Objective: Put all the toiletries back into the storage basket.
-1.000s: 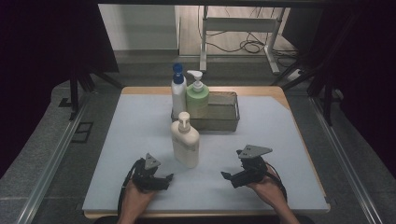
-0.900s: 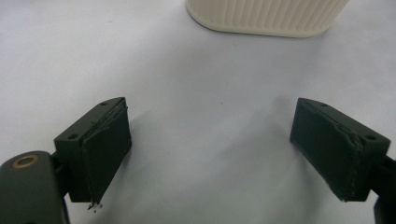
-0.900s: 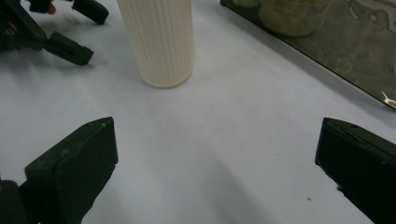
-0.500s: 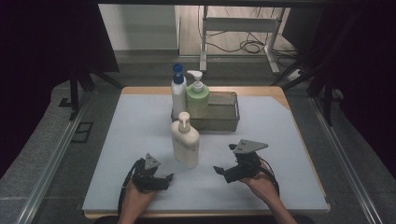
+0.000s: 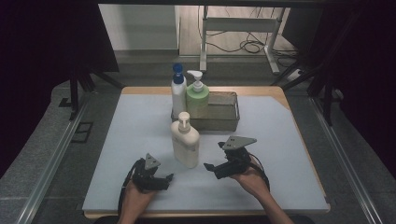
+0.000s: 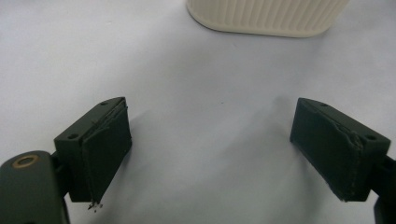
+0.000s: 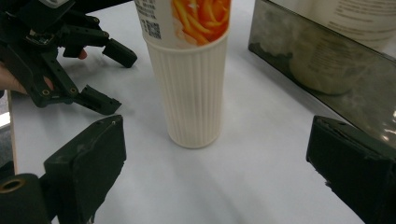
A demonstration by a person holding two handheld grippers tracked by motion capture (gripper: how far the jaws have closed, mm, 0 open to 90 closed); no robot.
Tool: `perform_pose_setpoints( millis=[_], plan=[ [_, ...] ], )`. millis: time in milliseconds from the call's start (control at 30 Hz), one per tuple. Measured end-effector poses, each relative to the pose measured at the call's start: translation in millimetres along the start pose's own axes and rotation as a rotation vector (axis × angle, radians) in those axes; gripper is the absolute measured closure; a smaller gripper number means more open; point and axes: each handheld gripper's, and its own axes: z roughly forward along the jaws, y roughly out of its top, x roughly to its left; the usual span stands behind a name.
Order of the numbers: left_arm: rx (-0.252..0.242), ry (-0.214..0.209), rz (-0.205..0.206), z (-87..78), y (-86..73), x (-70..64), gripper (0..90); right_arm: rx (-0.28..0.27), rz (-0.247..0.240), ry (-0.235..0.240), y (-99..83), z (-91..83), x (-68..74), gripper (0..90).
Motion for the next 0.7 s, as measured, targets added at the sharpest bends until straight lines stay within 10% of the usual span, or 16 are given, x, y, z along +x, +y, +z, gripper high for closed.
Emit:
perform_pose_setpoints(
  millis=[700],
  plan=[
    [0.000, 0.000, 0.001, 0.0, 0.1, 0.2, 12.1, 0.013, -0.021, 0.002, 39.9, 37.8, 13.7, 11.8]
  ],
)
